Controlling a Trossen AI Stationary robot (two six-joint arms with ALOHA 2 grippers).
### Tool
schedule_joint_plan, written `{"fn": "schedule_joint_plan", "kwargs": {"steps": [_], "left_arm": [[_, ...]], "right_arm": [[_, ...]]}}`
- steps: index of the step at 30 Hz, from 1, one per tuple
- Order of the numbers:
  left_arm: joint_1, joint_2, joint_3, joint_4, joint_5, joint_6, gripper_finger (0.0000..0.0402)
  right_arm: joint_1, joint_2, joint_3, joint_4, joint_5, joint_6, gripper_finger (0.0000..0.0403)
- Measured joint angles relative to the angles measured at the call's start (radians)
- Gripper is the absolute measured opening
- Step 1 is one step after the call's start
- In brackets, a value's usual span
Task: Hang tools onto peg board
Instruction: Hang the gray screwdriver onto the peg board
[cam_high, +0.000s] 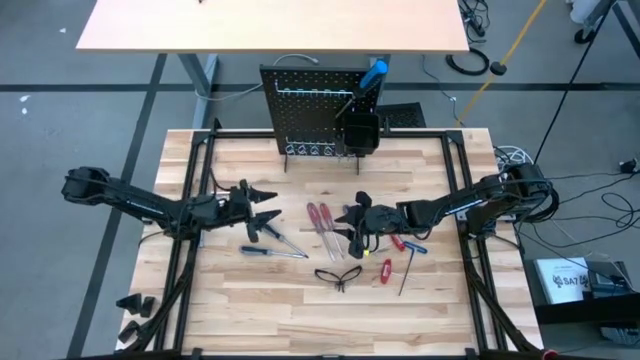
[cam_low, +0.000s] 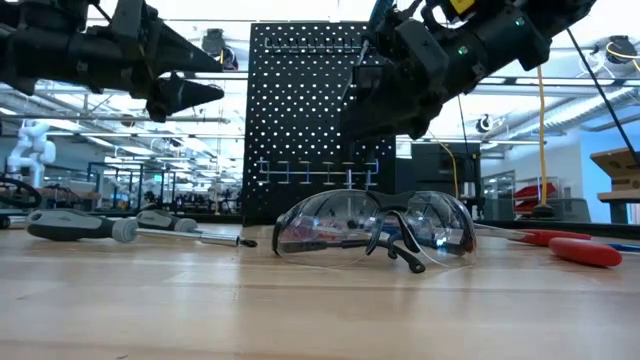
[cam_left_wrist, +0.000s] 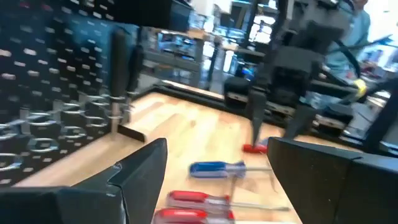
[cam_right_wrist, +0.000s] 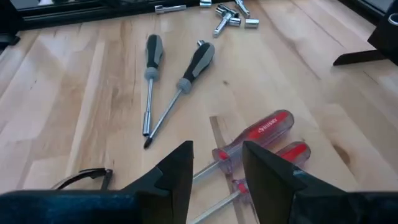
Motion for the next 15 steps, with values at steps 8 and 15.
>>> {"fn": "schedule_joint_plan", "kwargs": {"steps": [8,15], "left_arm": [[0.000,0.129,0.000,0.125,0.135,-0.007,0.0283],[0.000,0.234,0.016,0.225,0.172,0.013,0.0283]], "right_arm": [[-0.016,0.013,0.000,-0.035,0.004,-0.003,0.0130],[-0.031,0.013,-0.001,-0.067,0.006,0.023,0.0130]]}}
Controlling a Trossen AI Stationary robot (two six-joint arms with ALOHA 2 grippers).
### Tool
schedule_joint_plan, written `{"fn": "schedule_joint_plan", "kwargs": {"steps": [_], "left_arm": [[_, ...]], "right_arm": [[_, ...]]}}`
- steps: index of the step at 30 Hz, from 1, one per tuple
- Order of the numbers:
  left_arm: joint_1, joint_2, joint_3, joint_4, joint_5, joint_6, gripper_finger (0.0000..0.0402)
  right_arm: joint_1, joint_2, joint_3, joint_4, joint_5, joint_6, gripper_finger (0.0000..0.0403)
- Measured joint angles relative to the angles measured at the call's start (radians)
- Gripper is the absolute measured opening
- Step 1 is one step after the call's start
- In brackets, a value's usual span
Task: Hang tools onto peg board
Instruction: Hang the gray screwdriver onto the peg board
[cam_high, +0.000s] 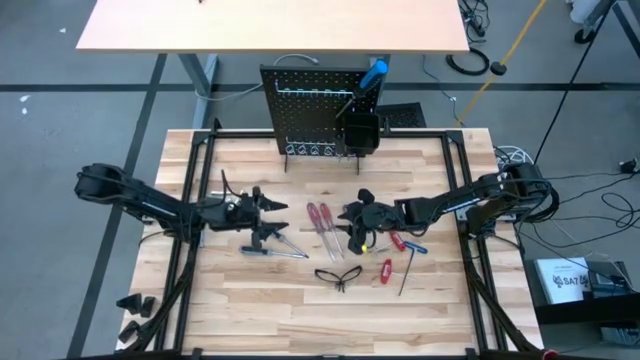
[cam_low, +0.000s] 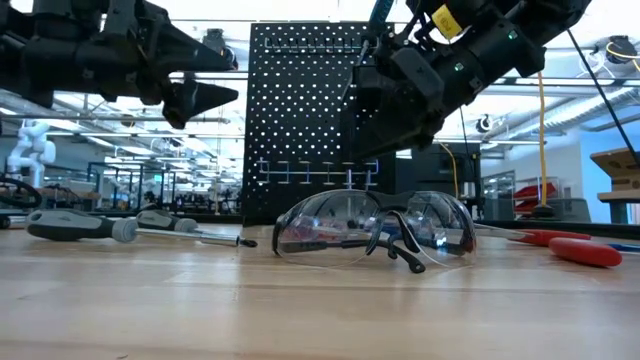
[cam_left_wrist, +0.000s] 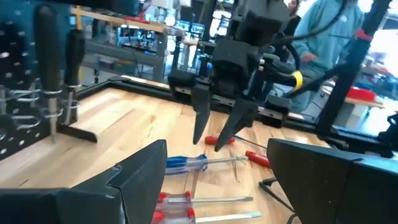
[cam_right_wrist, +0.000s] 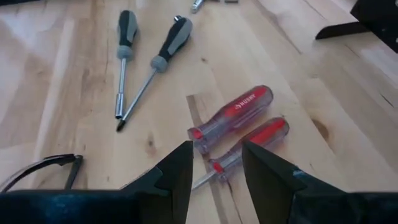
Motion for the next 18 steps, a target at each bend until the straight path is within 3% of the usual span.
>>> {"fn": "schedule_joint_plan", "kwargs": {"steps": [5,10,18], "left_arm": [[0.000,0.052,0.025,-0.007,0.049,0.007,0.0283],[0.001,0.099,0.051,-0.005,0.035,-0.028,0.0283],[0.000,0.163,0.091,-0.004,0.024,-0.054,0.0283]], "right_arm": [[0.001,0.000,0.000,-0.008,0.004,0.068,0.0130],[-0.012,0.021,-0.002,-0.029,0.114,0.275,0.0130],[-0.034,0.019,0.001,-0.042,0.060,0.321,0.0130]]}}
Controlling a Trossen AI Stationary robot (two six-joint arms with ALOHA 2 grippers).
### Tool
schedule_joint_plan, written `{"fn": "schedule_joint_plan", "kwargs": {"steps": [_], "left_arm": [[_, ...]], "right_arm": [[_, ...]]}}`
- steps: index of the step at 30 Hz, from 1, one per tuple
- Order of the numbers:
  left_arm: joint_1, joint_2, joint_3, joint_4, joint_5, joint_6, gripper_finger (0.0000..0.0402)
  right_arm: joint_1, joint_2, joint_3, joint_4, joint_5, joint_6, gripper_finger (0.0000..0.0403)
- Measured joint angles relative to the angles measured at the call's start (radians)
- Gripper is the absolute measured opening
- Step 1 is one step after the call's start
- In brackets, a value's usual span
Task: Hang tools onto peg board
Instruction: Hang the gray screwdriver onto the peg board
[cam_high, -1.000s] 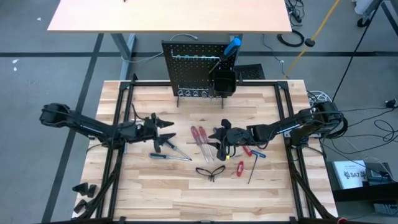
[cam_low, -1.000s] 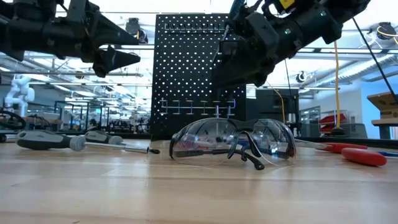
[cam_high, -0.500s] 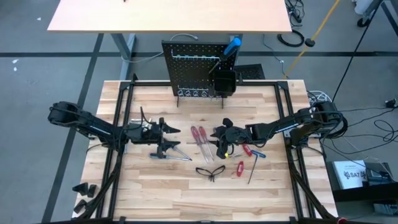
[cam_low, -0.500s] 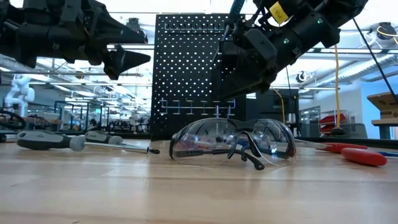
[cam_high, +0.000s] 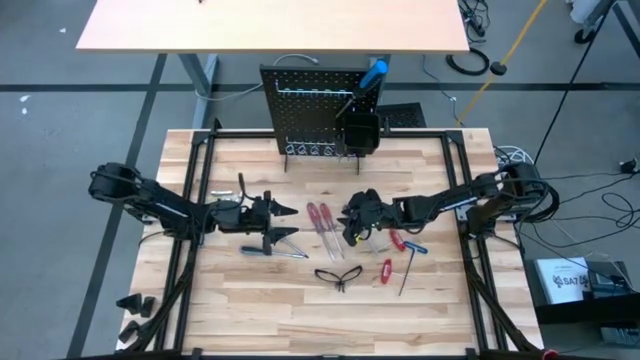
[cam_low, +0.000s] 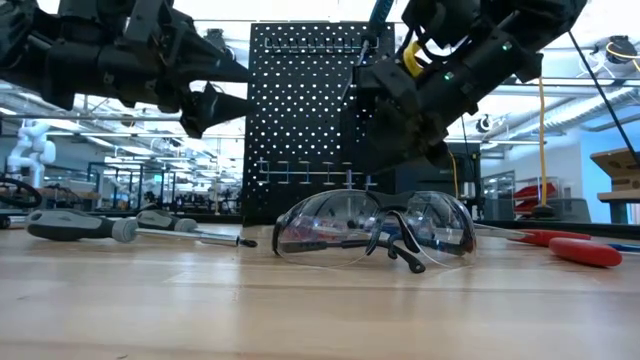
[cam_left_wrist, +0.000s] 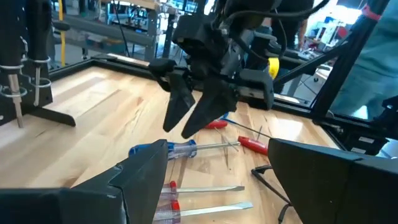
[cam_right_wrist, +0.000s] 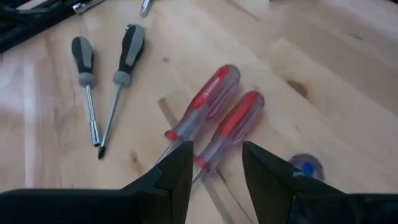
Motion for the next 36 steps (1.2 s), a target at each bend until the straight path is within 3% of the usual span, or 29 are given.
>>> {"fn": "schedule_joint_plan", "kwargs": {"steps": [5,16,28,36], "left_arm": [[0.000,0.022,0.014,0.000,-0.002,0.000,0.0283],[0.000,0.032,0.016,-0.007,-0.002,0.000,0.0283],[0.000,0.023,0.016,-0.051,-0.036,0.009,0.0283],[0.000,-0.060,0.015,-0.243,-0.112,0.008,0.0283]], "right_arm": [[-0.005,-0.022,0.000,-0.050,-0.071,-0.017,0.0130],[-0.004,-0.082,0.091,-0.149,-0.070,-0.094,0.0130],[0.042,0.037,0.097,0.245,0.001,-0.148,0.0130],[0.043,0.159,0.111,0.280,-0.024,-0.117,0.0130]]}}
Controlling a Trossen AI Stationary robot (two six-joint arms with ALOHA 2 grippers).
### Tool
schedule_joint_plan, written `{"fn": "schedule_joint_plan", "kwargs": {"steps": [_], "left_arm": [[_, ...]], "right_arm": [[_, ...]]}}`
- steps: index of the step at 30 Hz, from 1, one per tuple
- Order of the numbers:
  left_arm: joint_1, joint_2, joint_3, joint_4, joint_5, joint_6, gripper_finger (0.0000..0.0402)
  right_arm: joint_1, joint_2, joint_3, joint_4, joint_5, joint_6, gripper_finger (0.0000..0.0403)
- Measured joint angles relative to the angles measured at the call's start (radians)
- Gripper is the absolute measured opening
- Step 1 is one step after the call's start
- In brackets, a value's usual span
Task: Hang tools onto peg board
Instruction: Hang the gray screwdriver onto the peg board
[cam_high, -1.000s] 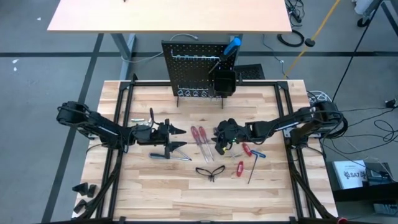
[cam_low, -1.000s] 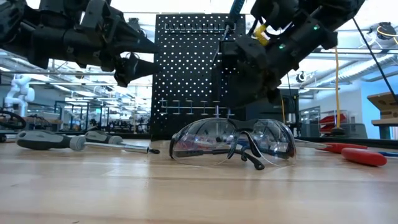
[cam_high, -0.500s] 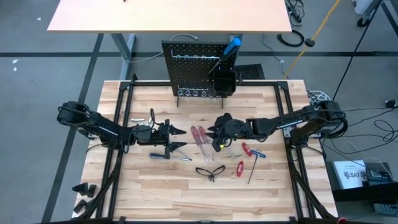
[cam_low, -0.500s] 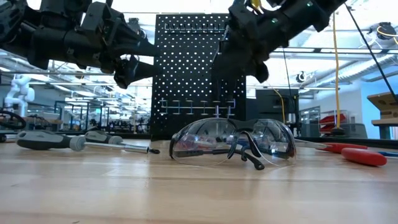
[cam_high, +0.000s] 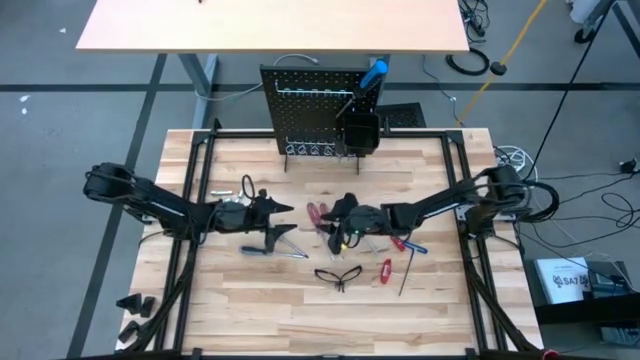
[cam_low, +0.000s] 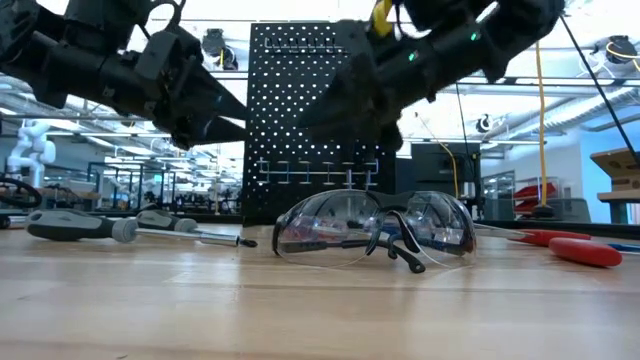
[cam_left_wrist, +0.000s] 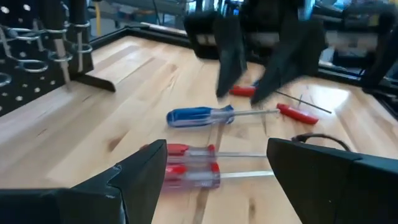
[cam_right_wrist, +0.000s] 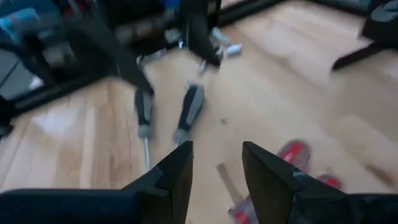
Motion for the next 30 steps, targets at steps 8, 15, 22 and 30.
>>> {"fn": "schedule_joint_plan", "kwargs": {"steps": [8,15,22,30], "left_arm": [[0.000,-0.050,0.000,-0.057,-0.028,-0.001,0.0283],[0.000,-0.055,0.000,-0.136,-0.029,-0.009,0.0283],[0.000,-0.087,0.000,-0.177,-0.032,-0.008,0.0283],[0.000,-0.091,0.000,-0.198,-0.053,-0.008,0.0283]], "right_arm": [[0.018,0.142,0.145,-0.069,-0.046,-0.055,0.0130],[0.027,0.292,0.365,-0.283,-0.038,-0.098,0.0130],[0.022,0.422,0.533,-0.364,-0.037,-0.170,0.0130],[0.016,0.479,0.594,-0.387,-0.043,-0.211,0.0130]]}}
